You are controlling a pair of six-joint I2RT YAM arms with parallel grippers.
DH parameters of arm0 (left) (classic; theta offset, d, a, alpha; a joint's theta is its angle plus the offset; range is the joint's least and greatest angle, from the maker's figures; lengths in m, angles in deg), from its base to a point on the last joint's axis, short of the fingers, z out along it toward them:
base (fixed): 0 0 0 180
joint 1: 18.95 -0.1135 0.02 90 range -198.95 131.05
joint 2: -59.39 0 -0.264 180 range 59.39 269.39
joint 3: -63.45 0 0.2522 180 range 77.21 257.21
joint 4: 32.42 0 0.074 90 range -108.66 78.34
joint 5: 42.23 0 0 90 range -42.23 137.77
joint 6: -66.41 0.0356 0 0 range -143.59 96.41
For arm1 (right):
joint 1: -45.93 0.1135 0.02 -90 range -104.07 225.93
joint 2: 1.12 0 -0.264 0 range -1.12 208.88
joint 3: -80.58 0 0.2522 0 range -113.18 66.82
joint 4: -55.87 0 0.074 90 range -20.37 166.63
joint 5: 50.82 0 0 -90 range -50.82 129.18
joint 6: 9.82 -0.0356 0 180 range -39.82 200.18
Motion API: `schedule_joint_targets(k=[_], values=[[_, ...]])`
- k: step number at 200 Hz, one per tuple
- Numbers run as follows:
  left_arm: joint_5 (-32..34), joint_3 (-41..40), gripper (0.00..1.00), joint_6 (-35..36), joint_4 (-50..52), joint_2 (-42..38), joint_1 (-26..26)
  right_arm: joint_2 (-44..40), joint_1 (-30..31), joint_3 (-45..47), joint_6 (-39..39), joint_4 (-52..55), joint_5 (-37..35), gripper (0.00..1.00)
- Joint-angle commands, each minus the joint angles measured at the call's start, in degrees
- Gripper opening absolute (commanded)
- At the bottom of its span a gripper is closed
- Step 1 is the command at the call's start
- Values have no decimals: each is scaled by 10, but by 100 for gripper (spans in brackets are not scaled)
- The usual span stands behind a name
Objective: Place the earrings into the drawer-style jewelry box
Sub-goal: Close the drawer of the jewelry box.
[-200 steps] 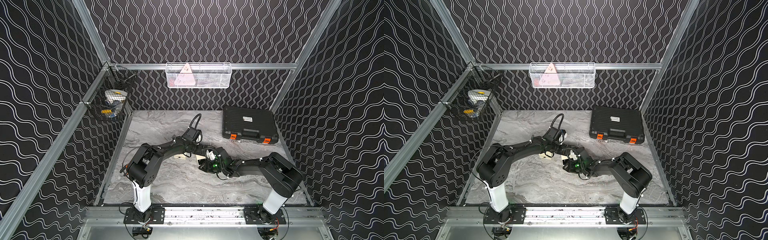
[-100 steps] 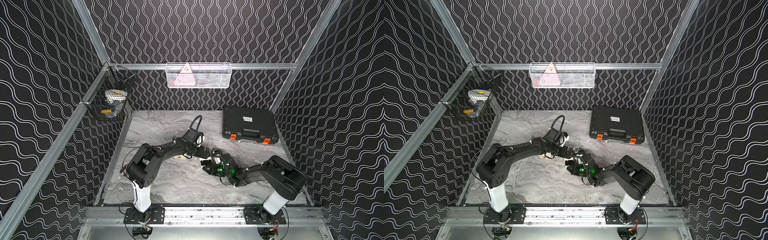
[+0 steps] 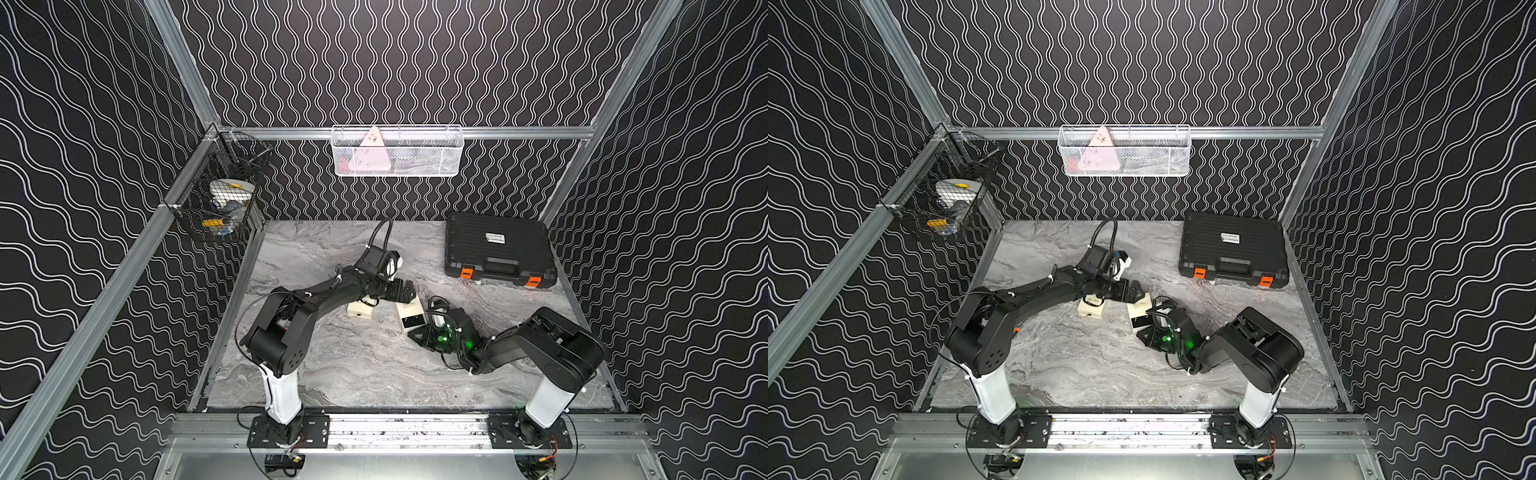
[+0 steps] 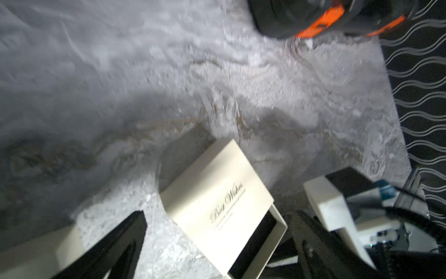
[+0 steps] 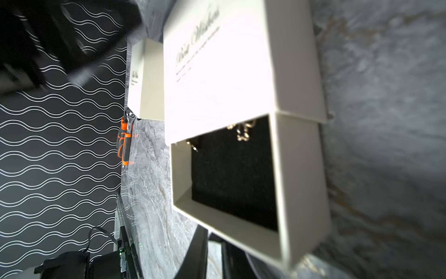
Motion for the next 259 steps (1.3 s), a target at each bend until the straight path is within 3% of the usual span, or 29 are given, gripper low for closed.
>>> schedule_joint_targets(k=[1,27,64,136,259], values=[[-18,39,99,-6,-2,34,-4,4,0,3,-11,-27,5,15],[-43,88,99,-15,-5,90,-4,-1,-3,5,-11,-25,3,15],[-66,89,99,-24,-17,120,-4,-10,-12,11,-11,-23,0,16],[-104,30,99,-51,-59,109,-4,10,-24,-20,-14,-35,14,16],[-104,5,99,-54,-68,100,-5,63,-35,-61,-23,-57,24,18]])
